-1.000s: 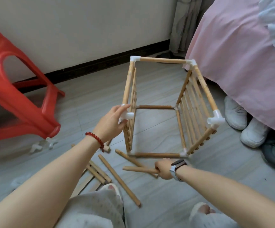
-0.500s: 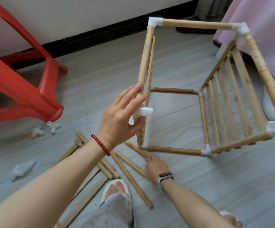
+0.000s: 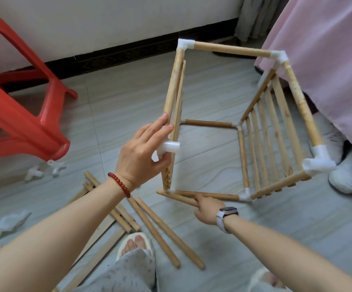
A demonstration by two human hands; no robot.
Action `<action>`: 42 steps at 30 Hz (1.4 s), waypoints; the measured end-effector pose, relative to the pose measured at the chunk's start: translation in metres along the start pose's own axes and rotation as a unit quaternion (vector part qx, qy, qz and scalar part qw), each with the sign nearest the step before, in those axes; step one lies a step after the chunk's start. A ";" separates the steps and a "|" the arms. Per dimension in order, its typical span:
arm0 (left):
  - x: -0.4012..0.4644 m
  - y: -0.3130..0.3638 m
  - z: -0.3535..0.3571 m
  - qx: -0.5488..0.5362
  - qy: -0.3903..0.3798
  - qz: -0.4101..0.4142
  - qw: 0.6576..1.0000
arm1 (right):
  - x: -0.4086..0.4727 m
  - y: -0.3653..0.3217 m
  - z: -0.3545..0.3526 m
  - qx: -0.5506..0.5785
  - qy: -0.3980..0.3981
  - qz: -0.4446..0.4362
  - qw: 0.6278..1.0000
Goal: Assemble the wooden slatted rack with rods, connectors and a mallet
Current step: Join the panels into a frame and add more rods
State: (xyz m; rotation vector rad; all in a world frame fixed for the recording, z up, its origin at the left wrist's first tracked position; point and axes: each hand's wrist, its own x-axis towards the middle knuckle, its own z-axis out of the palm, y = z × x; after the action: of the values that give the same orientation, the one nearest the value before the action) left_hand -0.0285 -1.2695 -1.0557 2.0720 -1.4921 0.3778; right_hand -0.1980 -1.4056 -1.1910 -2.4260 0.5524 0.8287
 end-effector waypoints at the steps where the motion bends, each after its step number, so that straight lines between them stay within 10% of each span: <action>1: -0.001 0.000 -0.001 0.010 -0.009 -0.001 1.000 | -0.014 0.006 -0.018 -0.014 0.020 -0.020 0.999; 8: 0.002 0.018 -0.016 0.035 -0.108 -0.038 0.993 | -0.095 0.031 -0.124 -0.073 0.107 -0.023 0.991; 14: 0.027 0.055 -0.034 -0.065 -0.213 -0.229 0.948 | -0.150 0.003 -0.155 -0.009 0.252 -0.081 0.964; 25: 0.025 0.061 -0.049 -0.214 -0.172 -0.328 0.904 | -0.147 -0.010 -0.143 0.000 0.279 -0.124 0.952; 31: 0.038 0.062 -0.048 -0.256 -0.131 -0.415 0.863 | -0.134 -0.013 -0.164 -0.186 0.449 -0.161 0.859; 42: 0.038 0.062 -0.040 -0.141 -0.147 -0.390 0.898 | -0.119 -0.025 -0.166 -0.136 0.328 -0.143 0.924</action>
State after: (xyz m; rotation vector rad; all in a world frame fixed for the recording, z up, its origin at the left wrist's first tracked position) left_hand -0.0697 -1.2901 -0.9867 2.3309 -0.6754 -0.4522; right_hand -0.1983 -1.4576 -0.9924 -2.9411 0.3066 -0.0606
